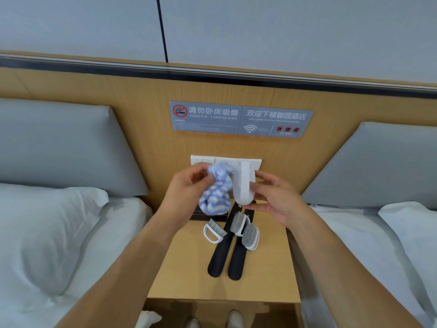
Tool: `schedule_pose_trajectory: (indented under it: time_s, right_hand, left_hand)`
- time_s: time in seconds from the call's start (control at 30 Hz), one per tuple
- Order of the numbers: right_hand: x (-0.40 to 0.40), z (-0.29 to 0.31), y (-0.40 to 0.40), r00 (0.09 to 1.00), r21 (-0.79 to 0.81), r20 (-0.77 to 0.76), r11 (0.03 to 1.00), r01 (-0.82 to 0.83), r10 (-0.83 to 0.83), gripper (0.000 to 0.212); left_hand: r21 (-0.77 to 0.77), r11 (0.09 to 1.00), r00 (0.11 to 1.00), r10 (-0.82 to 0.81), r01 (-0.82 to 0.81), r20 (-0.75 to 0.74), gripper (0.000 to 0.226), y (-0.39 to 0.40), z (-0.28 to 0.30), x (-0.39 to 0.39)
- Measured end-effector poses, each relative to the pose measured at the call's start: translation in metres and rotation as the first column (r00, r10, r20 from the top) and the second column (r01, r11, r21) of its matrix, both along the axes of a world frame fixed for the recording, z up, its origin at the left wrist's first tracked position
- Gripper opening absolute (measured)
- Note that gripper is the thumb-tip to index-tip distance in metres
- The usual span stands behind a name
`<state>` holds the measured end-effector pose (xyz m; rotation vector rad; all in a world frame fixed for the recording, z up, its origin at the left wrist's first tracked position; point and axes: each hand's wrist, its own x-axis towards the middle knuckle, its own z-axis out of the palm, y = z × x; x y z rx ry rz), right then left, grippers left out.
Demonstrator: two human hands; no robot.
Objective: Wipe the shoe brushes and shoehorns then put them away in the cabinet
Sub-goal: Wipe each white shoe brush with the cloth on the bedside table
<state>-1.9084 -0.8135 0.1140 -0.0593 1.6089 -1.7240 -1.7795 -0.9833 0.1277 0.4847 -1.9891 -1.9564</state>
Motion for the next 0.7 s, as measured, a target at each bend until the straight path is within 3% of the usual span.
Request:
schedule_pose_trajectory:
  time_s: [0.03,0.1,0.33,0.53,0.7]
  right_hand:
    - [0.001,0.000,-0.001,0.999,0.017,-0.037,1.000,-0.002,0.003,0.036]
    - [0.006,-0.001,-0.007,0.990,0.053,-0.133,0.998,-0.034,0.040,0.039]
    - [0.019,-0.003,-0.024,0.938,0.150,-0.325,0.986,-0.072,0.118,0.028]
    - [0.018,-0.006,-0.020,0.927,0.196,-0.353,0.979,-0.056,0.124,0.033]
    - [0.019,-0.009,-0.021,0.885,0.247,-0.436,0.967,-0.061,0.167,0.025]
  left_hand:
    - [0.192,0.980,0.999,0.052,-0.053,0.008,0.016,0.000,0.002,-0.002]
    - [0.294,0.946,0.990,0.119,-0.137,0.078,0.014,0.001,0.005,-0.011]
    - [0.161,0.947,0.922,0.217,-0.279,0.321,0.037,0.003,0.013,-0.039]
    - [0.058,0.981,0.938,0.159,-0.185,0.307,0.014,0.001,0.010,-0.039]
    - [-0.061,0.977,0.921,0.215,-0.206,0.326,0.031,0.004,0.010,-0.043]
